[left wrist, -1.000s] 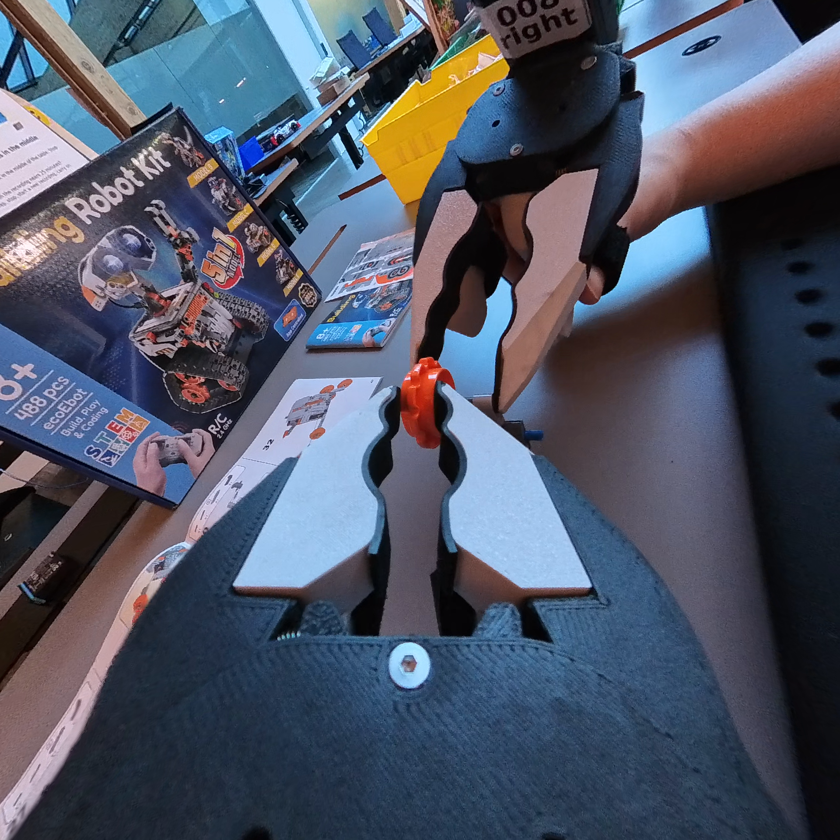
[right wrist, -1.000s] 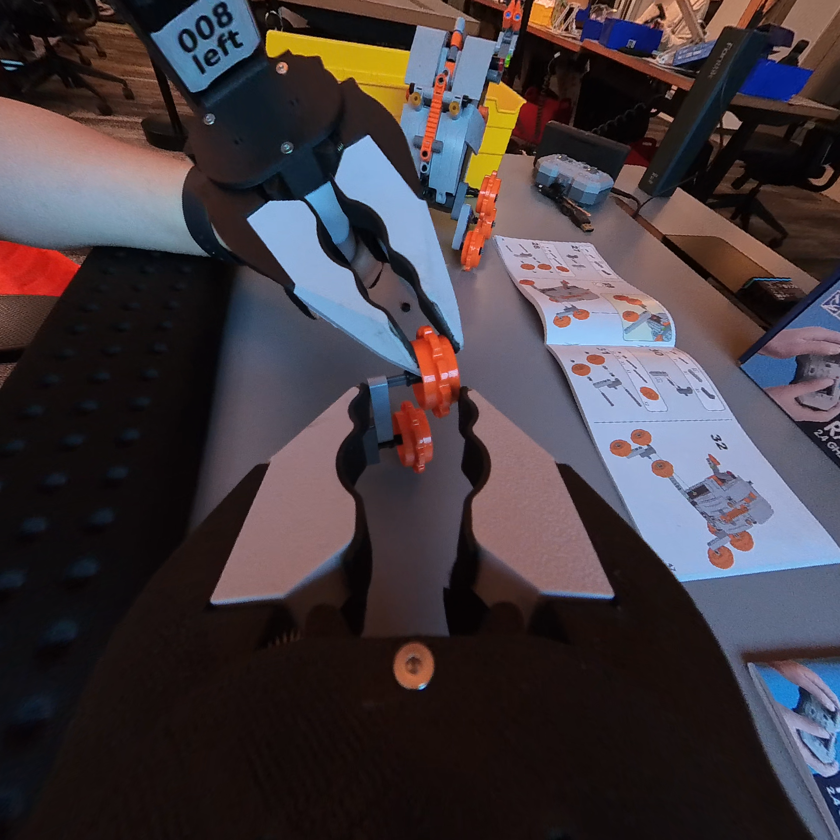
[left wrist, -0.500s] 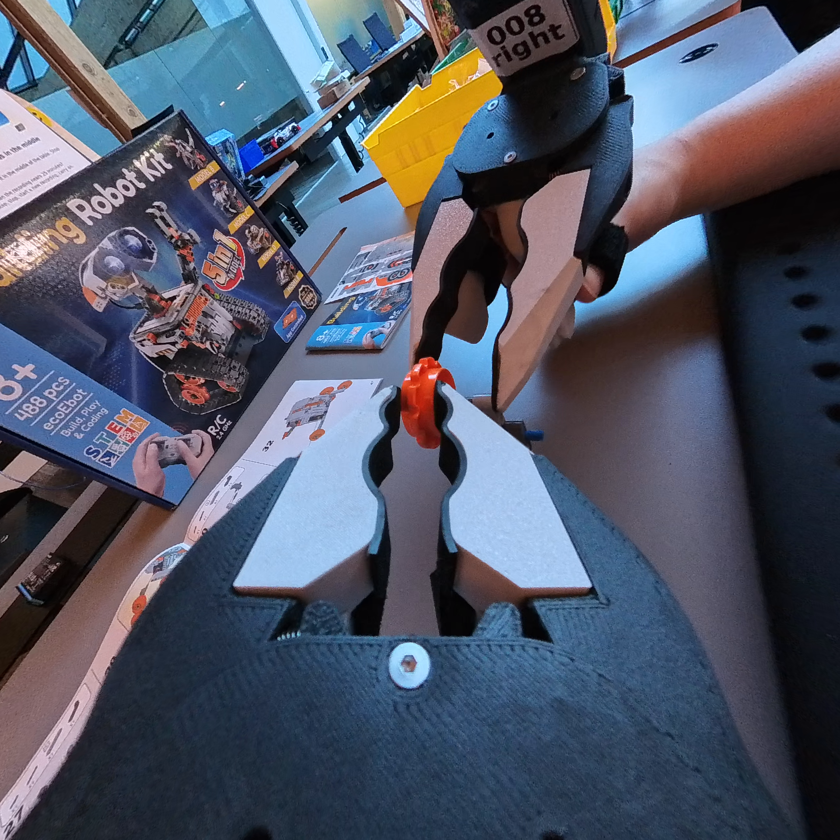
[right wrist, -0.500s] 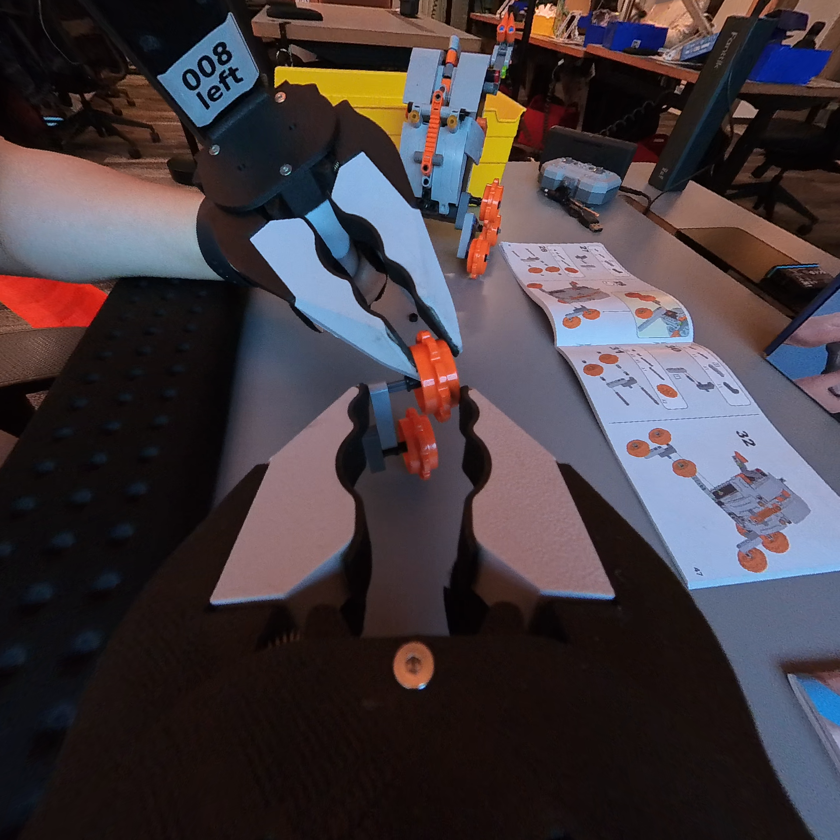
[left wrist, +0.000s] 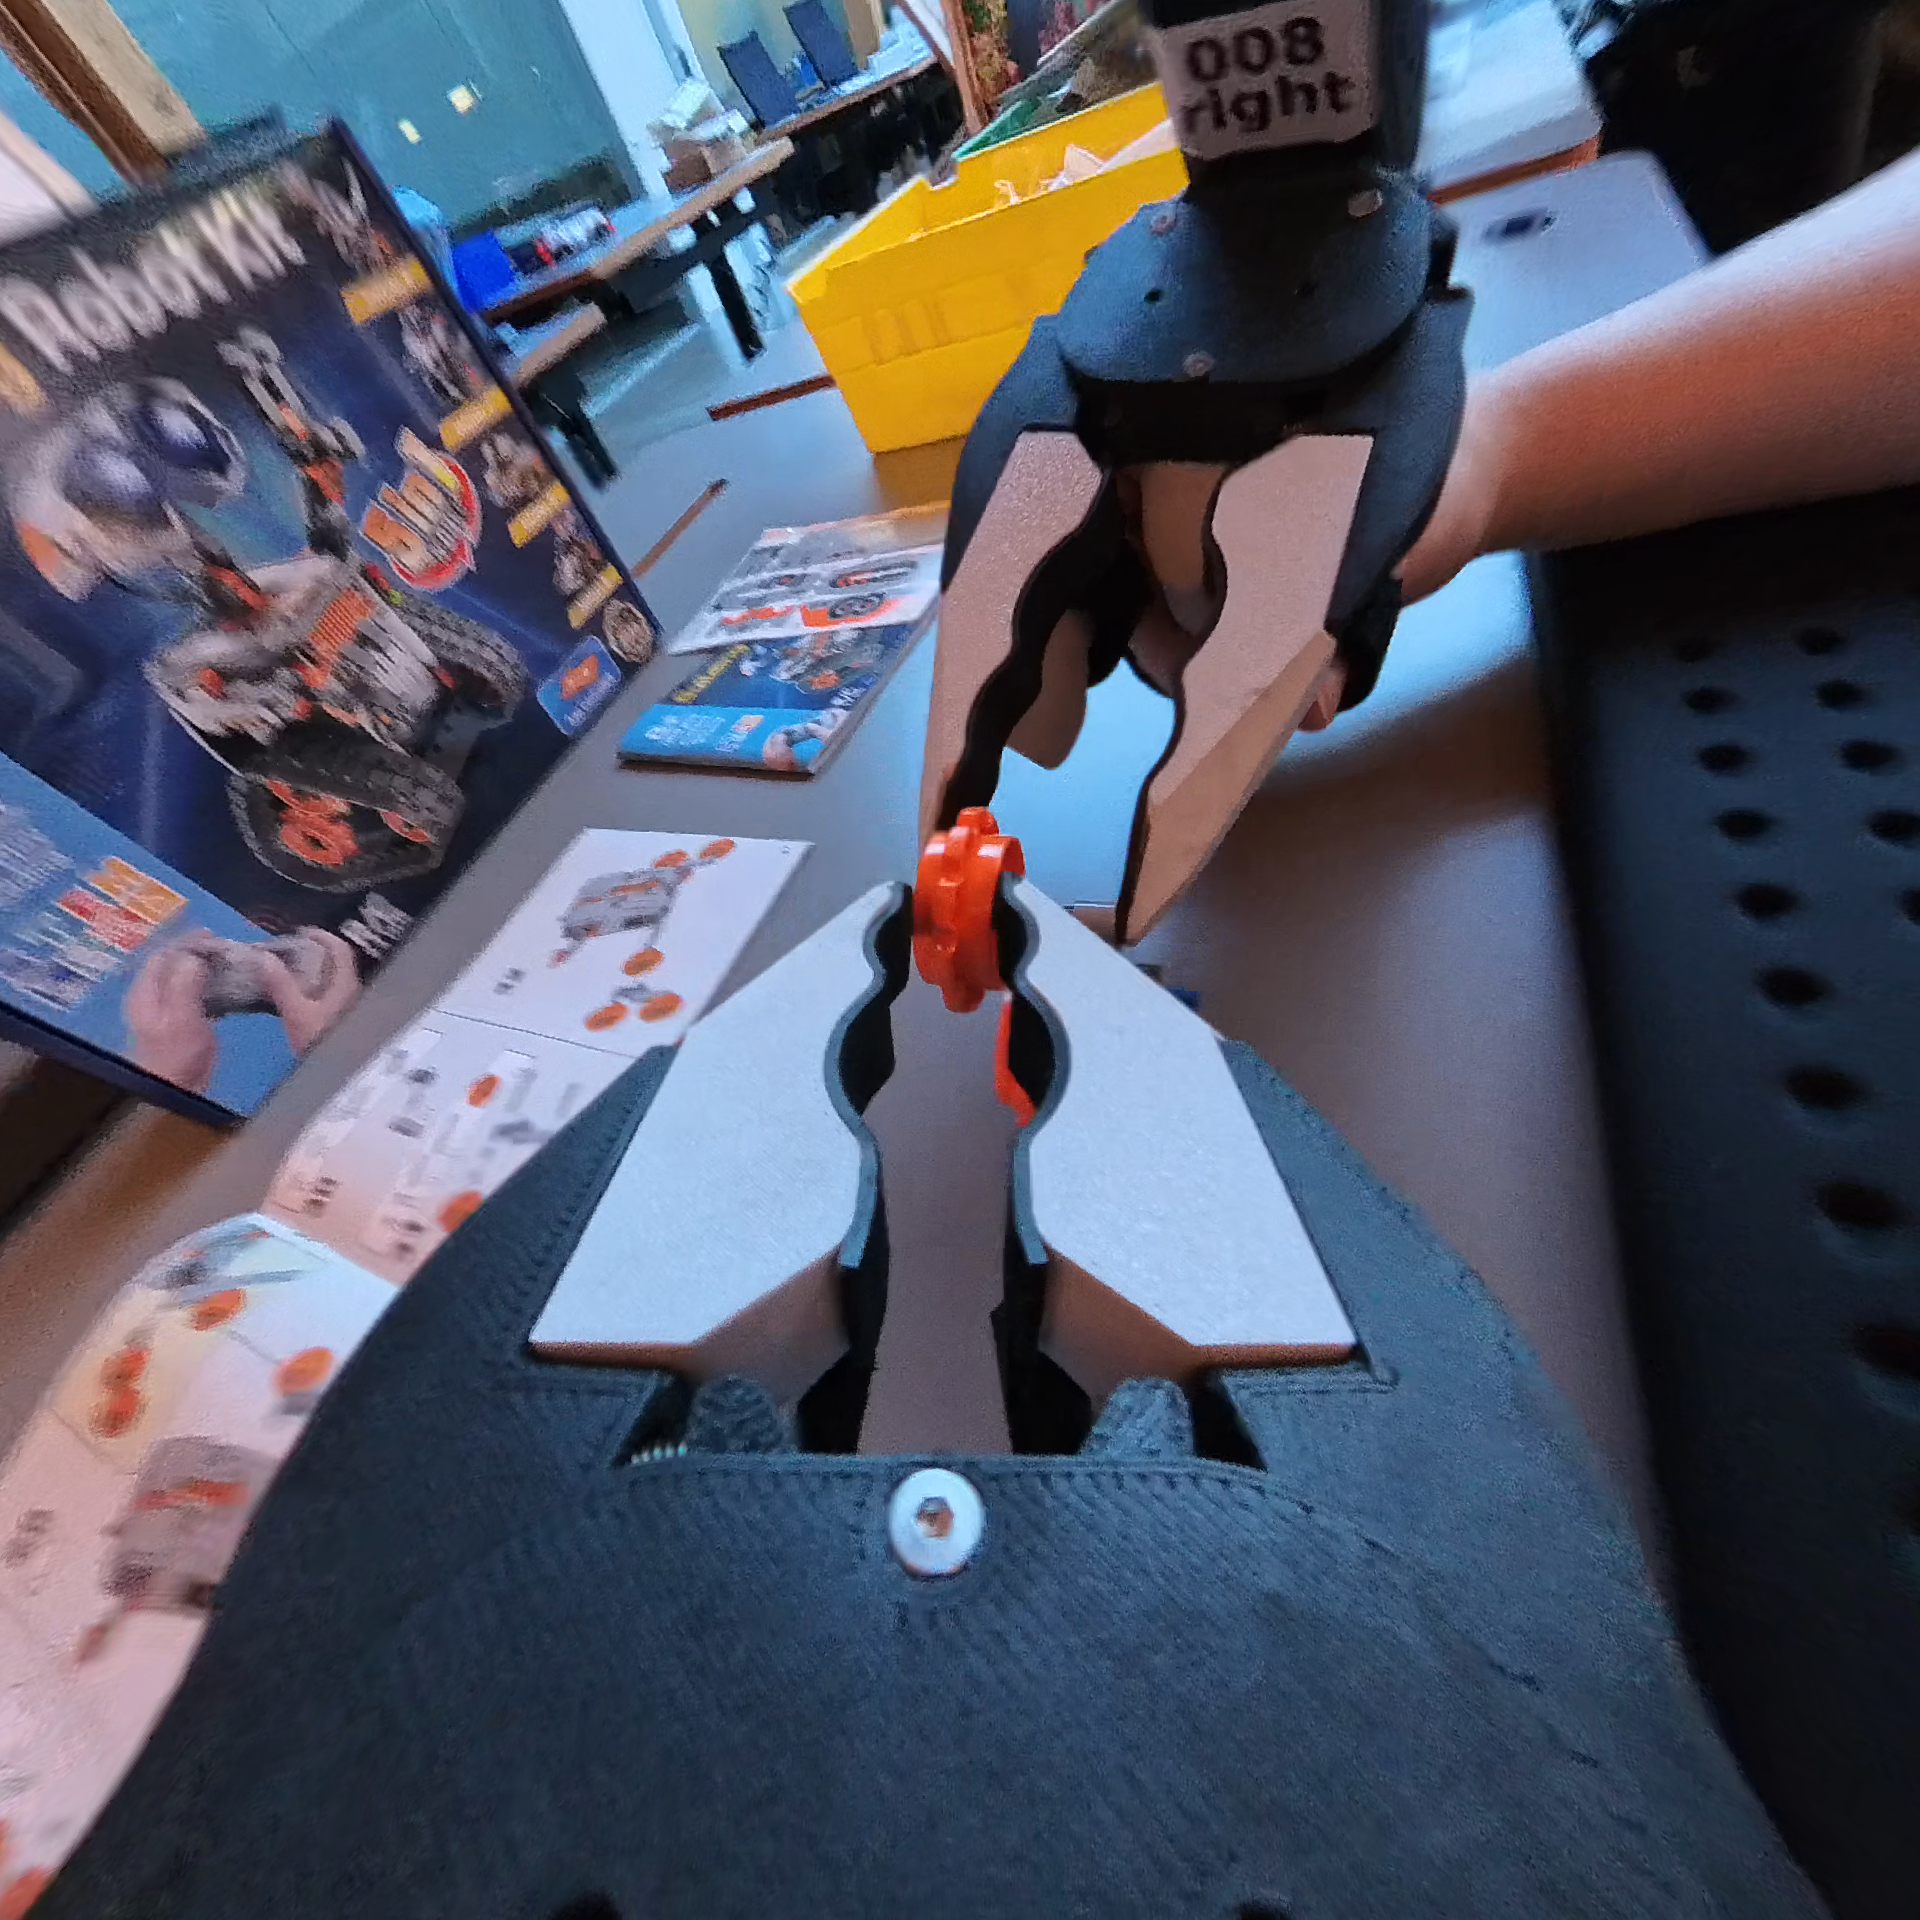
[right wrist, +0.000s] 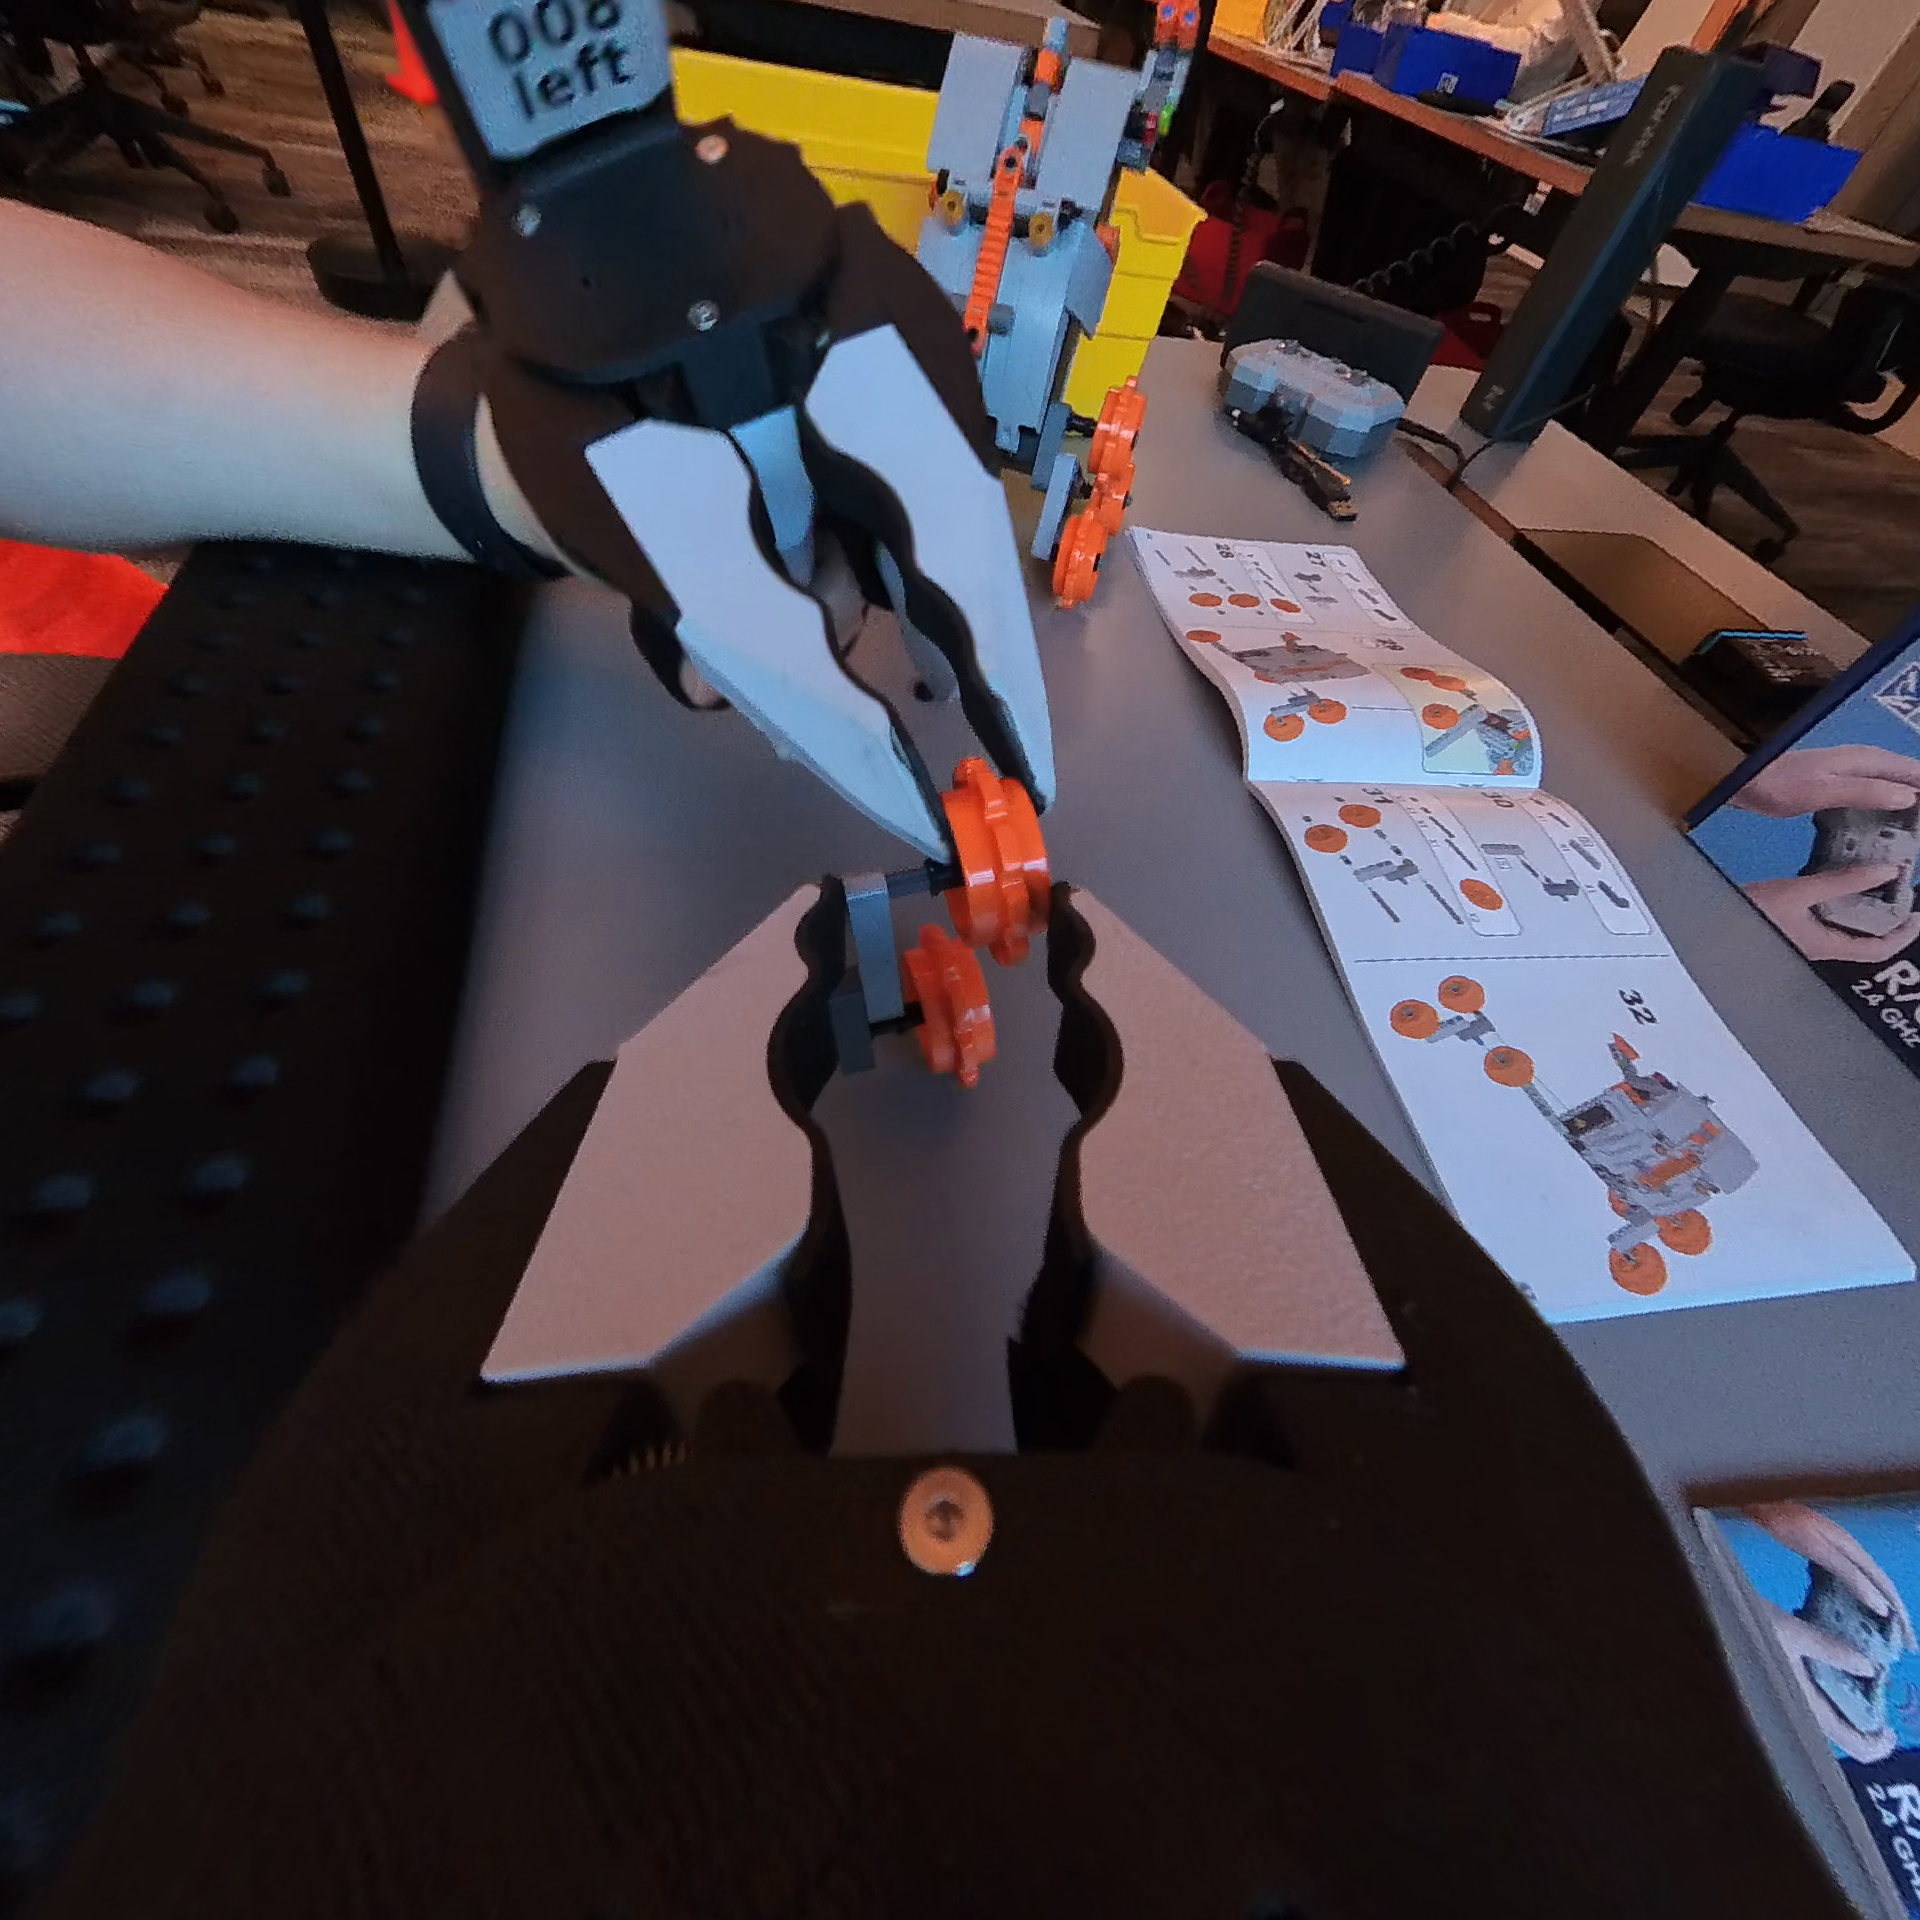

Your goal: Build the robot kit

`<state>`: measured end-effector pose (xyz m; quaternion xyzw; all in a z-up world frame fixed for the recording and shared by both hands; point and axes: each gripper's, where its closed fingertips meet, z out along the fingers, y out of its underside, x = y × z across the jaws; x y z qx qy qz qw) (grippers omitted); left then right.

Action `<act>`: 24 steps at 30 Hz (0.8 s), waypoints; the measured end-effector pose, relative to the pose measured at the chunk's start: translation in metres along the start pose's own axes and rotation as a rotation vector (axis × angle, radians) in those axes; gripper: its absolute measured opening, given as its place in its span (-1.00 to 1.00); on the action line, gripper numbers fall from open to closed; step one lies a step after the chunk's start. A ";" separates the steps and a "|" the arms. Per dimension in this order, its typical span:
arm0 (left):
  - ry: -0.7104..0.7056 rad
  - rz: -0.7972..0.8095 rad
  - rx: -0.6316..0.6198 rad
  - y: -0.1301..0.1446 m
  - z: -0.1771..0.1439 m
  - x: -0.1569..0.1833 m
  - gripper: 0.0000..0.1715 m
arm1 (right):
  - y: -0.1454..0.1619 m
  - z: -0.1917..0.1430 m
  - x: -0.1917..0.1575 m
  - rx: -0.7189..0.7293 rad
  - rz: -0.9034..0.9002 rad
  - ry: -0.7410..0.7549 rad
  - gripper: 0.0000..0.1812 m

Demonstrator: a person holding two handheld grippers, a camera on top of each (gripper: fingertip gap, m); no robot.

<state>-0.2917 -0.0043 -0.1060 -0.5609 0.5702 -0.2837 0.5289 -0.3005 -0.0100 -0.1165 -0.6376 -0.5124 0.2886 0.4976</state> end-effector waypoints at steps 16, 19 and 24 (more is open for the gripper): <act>0.222 -0.299 0.031 0.003 -0.004 0.012 -0.51 | 0.003 -0.001 0.004 -0.010 -0.047 0.033 -0.58; 0.205 -0.257 0.008 0.006 -0.002 0.013 -0.44 | 0.003 -0.001 0.005 -0.009 -0.044 0.038 -0.58; 0.155 -0.186 -0.017 0.011 0.002 0.012 -0.50 | 0.004 -0.002 0.006 -0.009 -0.041 0.039 -0.58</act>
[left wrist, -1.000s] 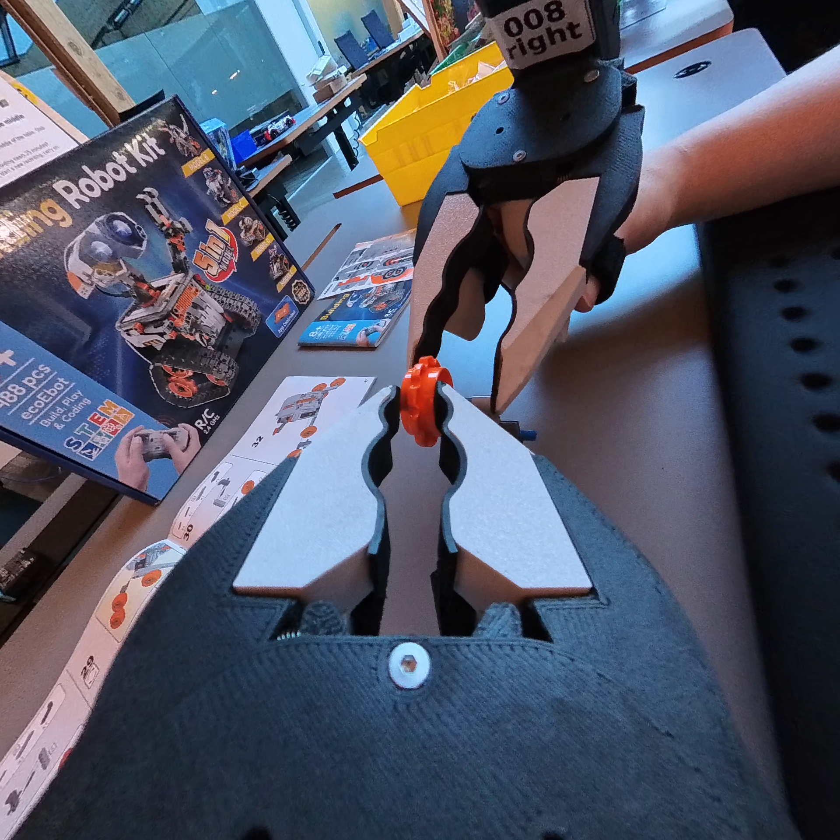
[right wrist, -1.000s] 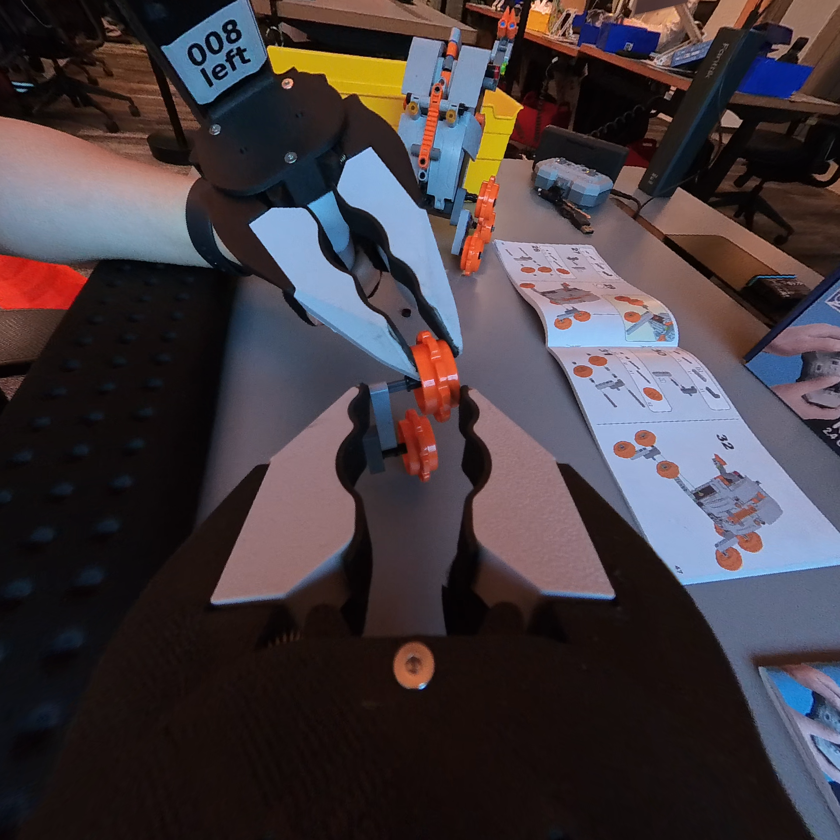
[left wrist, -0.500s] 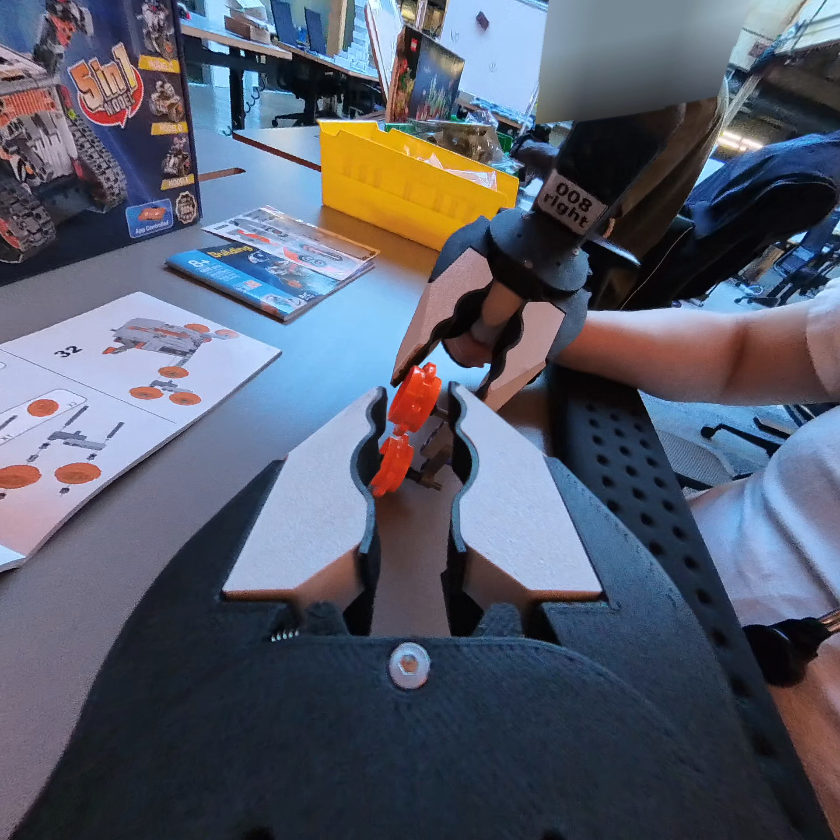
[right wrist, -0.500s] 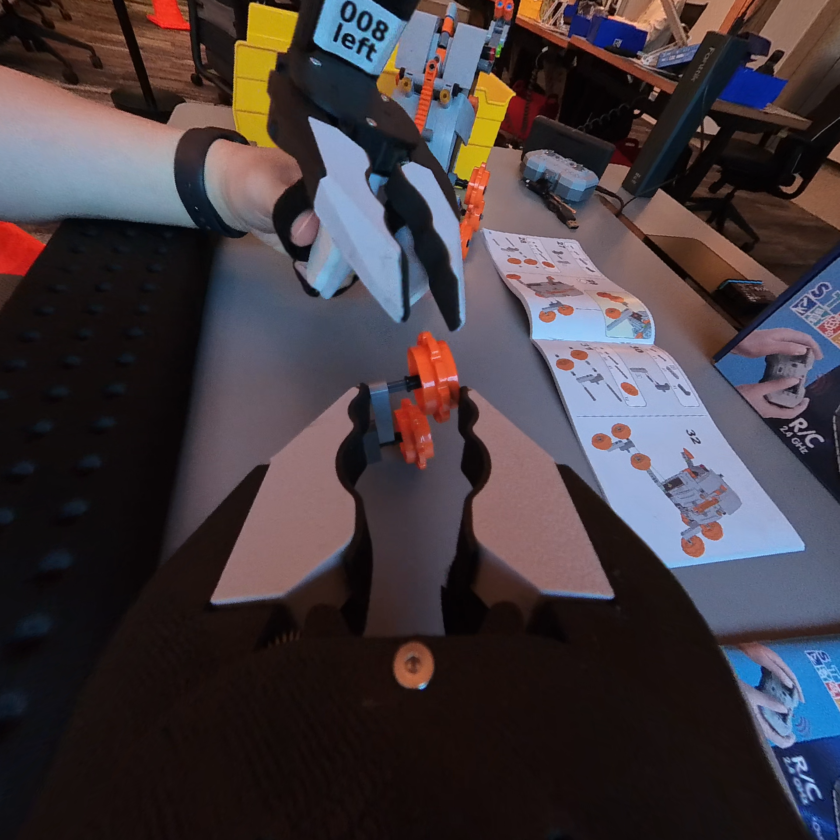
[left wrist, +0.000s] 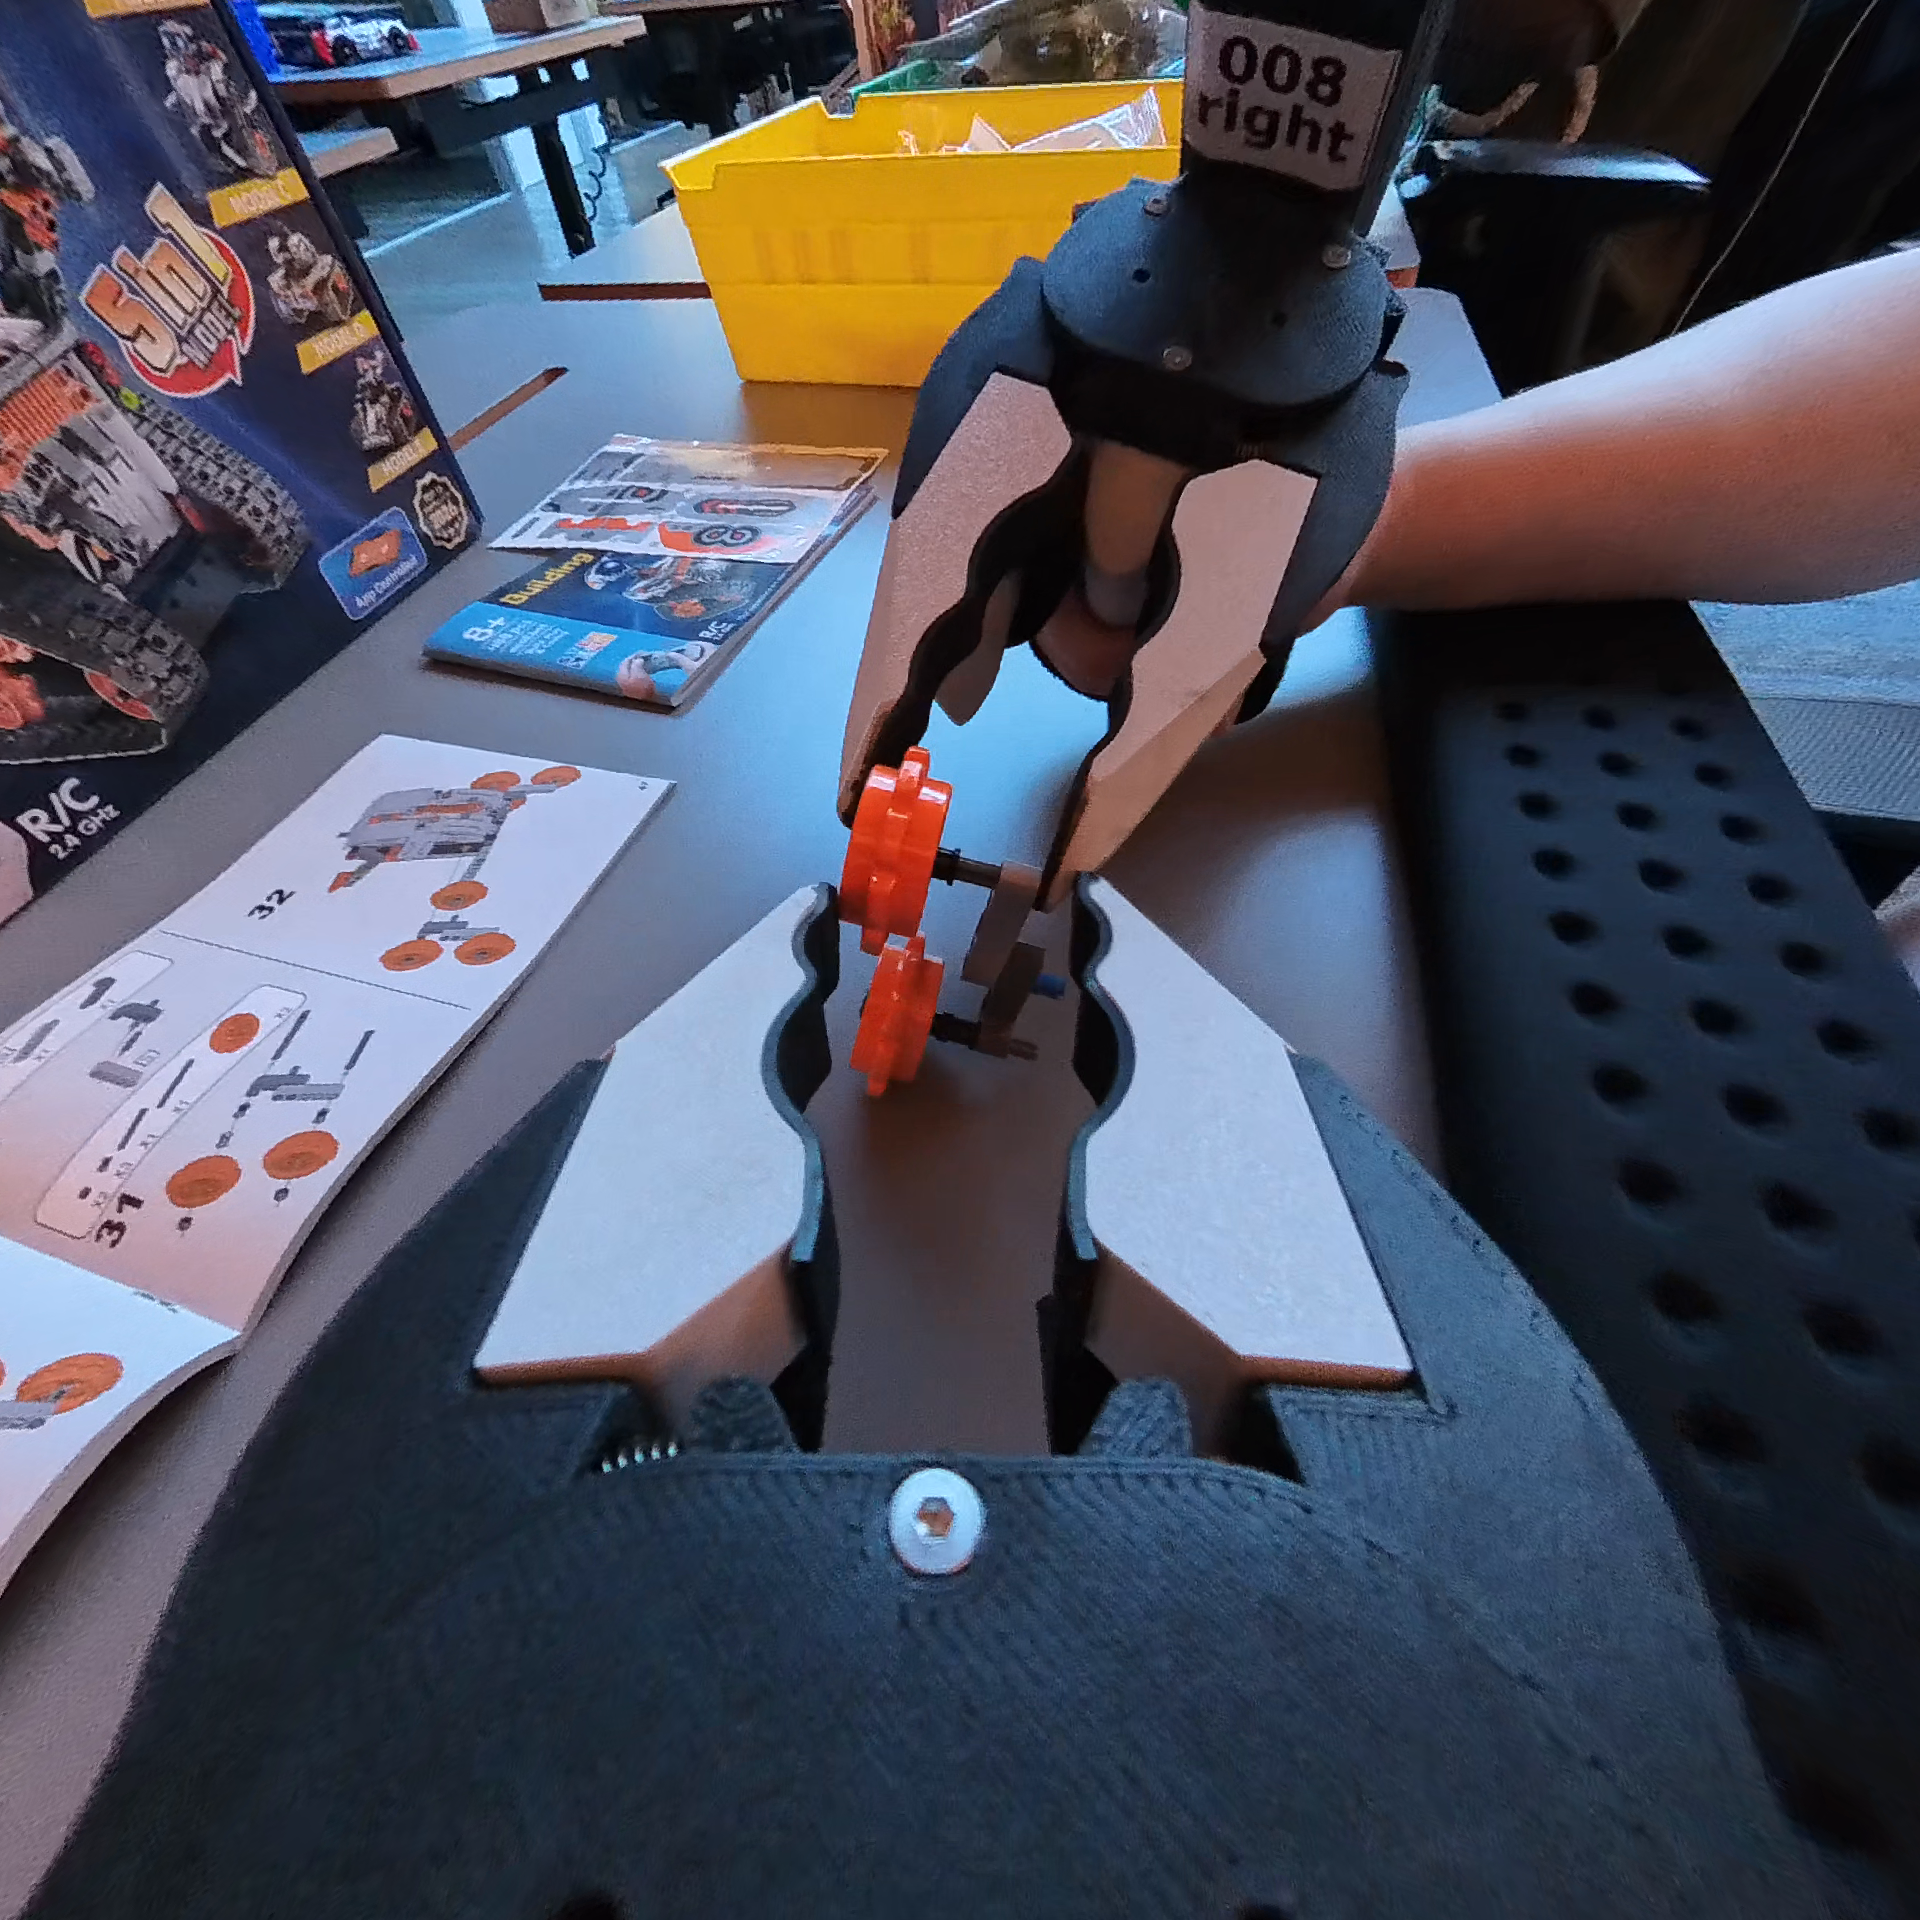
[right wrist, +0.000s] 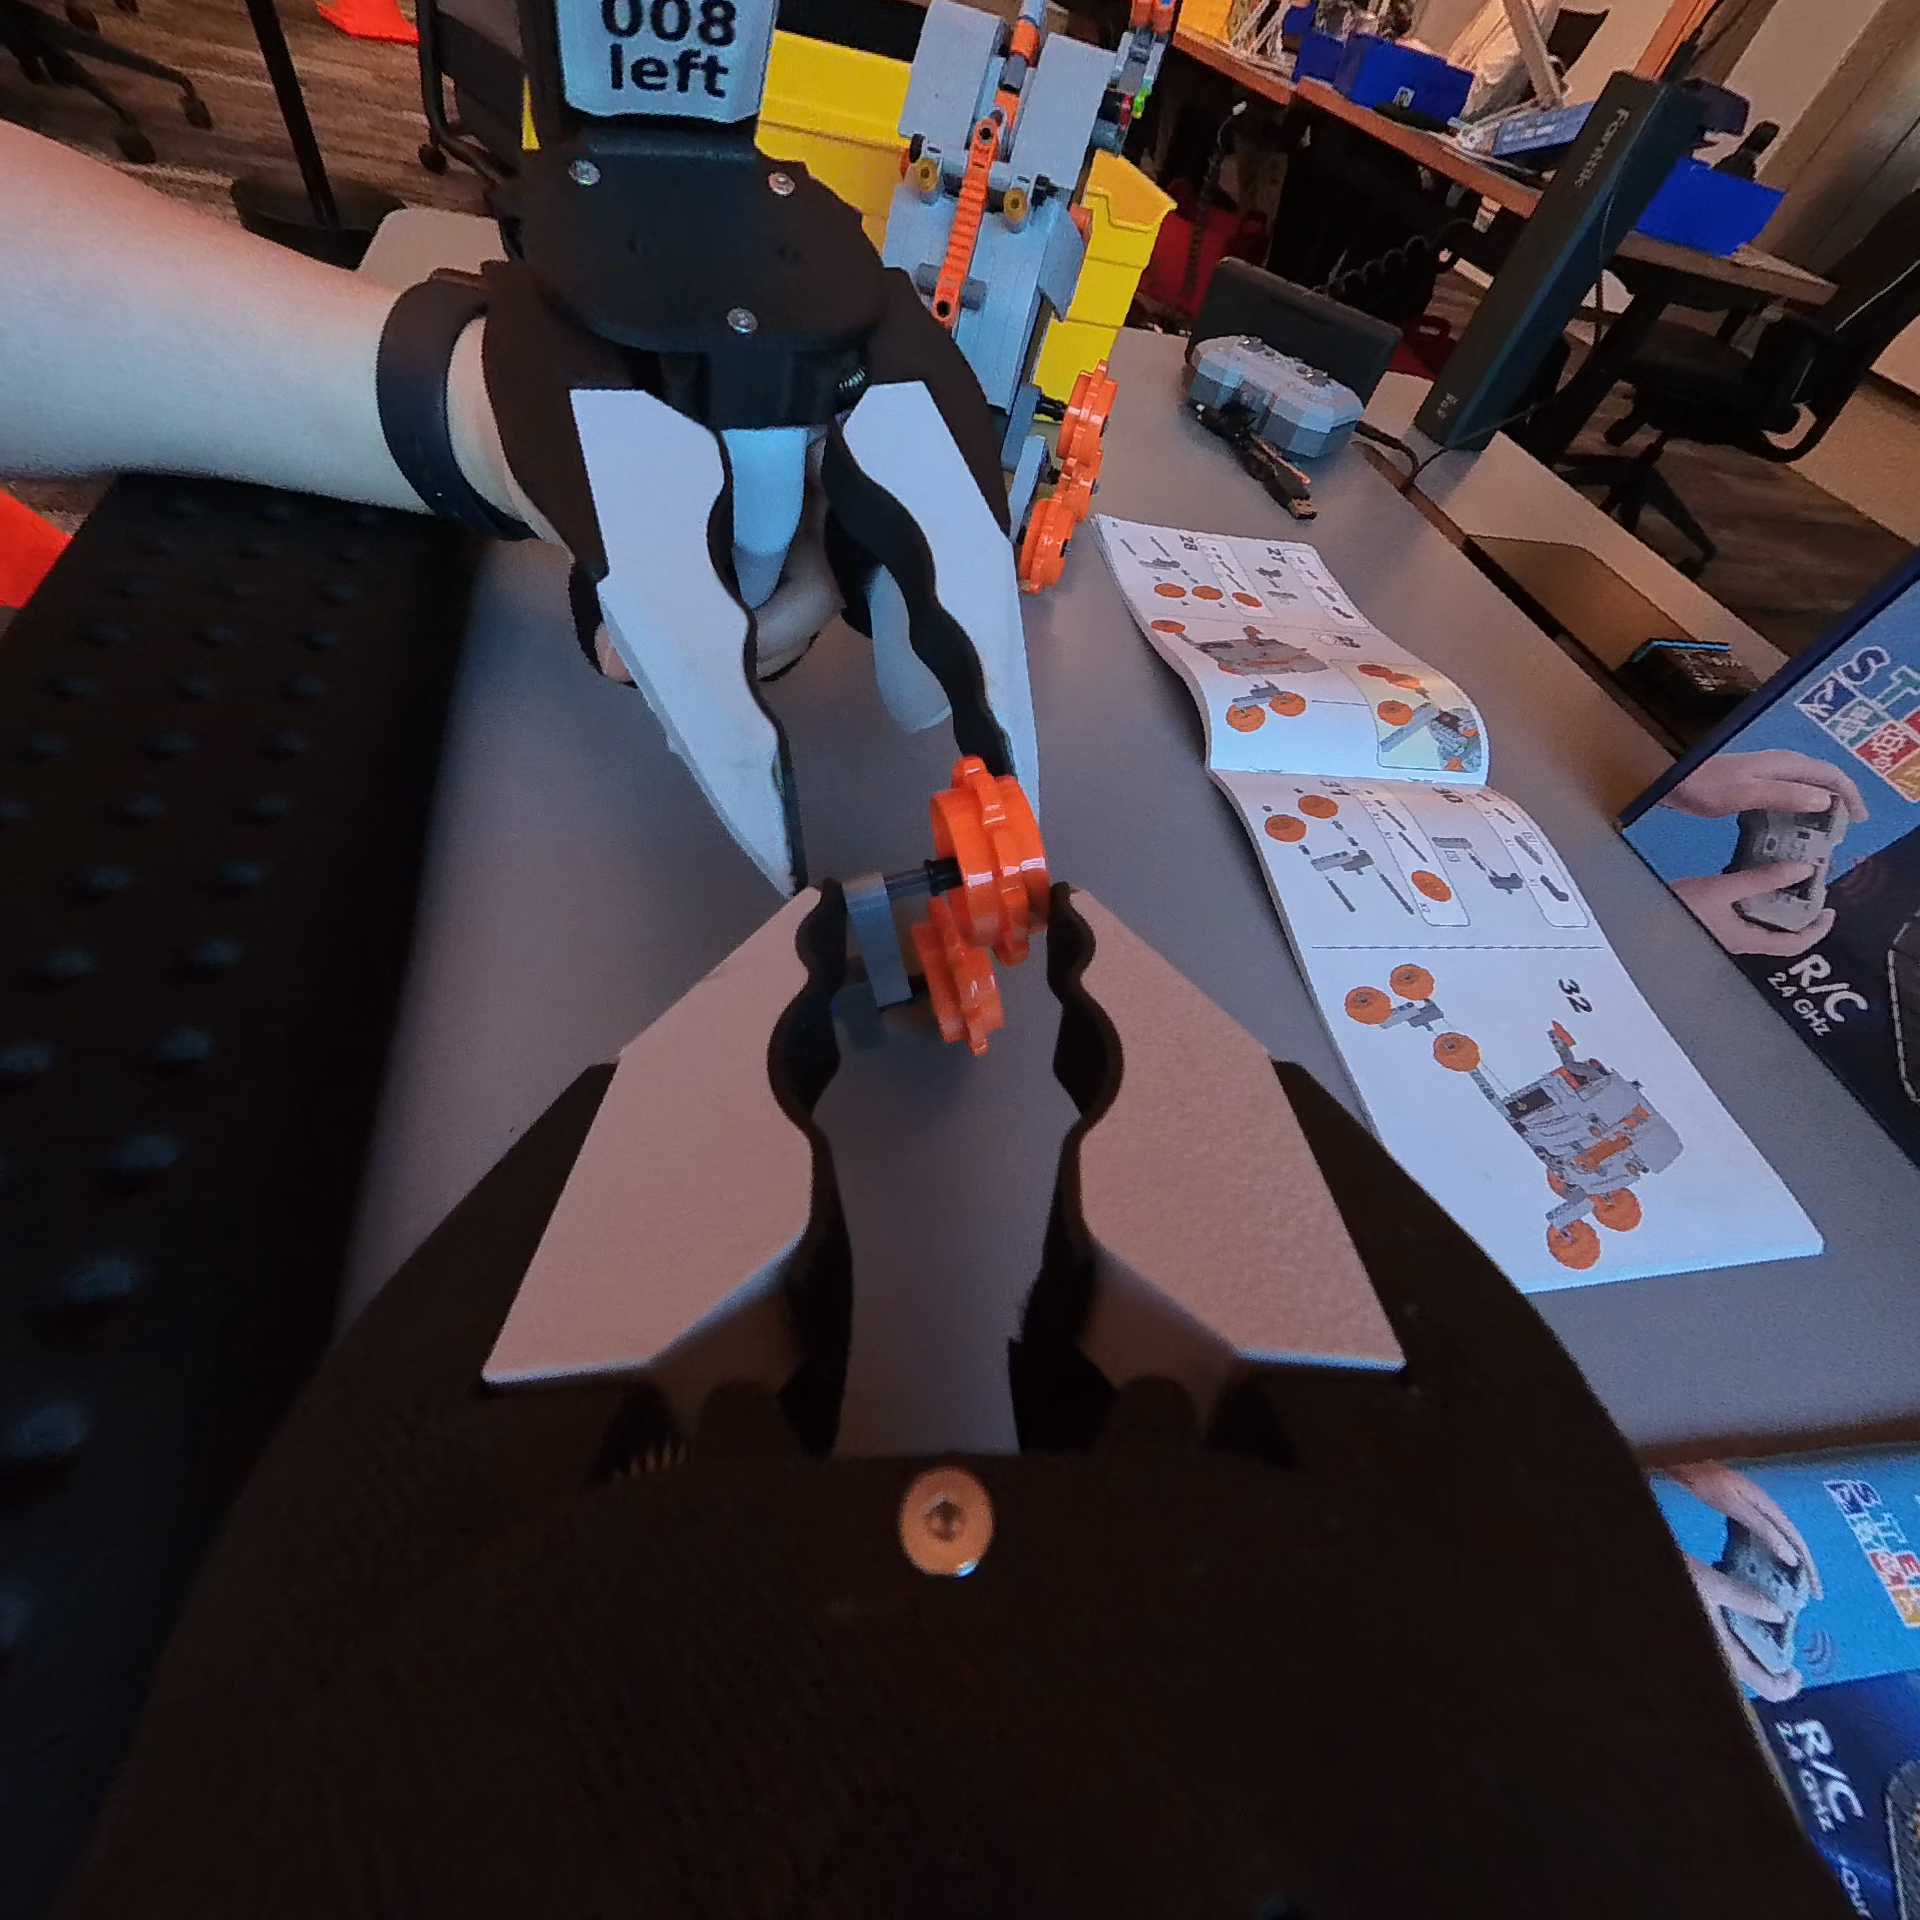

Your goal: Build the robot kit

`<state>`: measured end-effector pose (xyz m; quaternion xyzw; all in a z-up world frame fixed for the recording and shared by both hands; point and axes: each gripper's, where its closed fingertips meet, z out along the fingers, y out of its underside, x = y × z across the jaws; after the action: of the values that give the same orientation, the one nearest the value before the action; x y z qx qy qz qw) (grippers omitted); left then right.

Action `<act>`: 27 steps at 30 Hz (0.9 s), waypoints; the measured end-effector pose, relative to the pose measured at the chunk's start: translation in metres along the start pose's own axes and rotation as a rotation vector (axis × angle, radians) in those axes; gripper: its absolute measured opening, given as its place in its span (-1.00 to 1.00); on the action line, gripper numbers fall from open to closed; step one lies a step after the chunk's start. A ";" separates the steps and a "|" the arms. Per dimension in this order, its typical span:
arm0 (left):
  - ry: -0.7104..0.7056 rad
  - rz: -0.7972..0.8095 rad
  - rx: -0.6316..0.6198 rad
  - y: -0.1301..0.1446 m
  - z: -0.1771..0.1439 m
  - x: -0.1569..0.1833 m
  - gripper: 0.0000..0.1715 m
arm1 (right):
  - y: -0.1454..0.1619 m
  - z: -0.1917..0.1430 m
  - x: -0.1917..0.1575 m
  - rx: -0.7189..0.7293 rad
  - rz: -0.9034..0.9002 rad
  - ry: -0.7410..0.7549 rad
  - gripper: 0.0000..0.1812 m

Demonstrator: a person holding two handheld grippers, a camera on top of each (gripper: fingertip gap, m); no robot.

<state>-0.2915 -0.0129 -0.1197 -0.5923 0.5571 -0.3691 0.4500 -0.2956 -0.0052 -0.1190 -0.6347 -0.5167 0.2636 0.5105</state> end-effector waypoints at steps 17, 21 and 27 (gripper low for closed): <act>-0.019 0.047 0.000 0.002 0.002 0.001 -0.47 | -0.001 0.000 -0.001 0.021 0.004 -0.006 -0.58; -0.026 0.041 -0.003 0.002 0.003 0.001 -0.47 | -0.001 0.000 -0.001 0.022 -0.012 0.001 -0.58; -0.051 0.046 -0.009 0.004 0.002 0.004 -0.48 | -0.001 -0.001 -0.004 0.016 -0.043 0.001 -0.59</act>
<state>-0.2904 -0.0163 -0.1240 -0.5905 0.5608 -0.3407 0.4698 -0.2969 -0.0096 -0.1189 -0.6197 -0.5279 0.2560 0.5214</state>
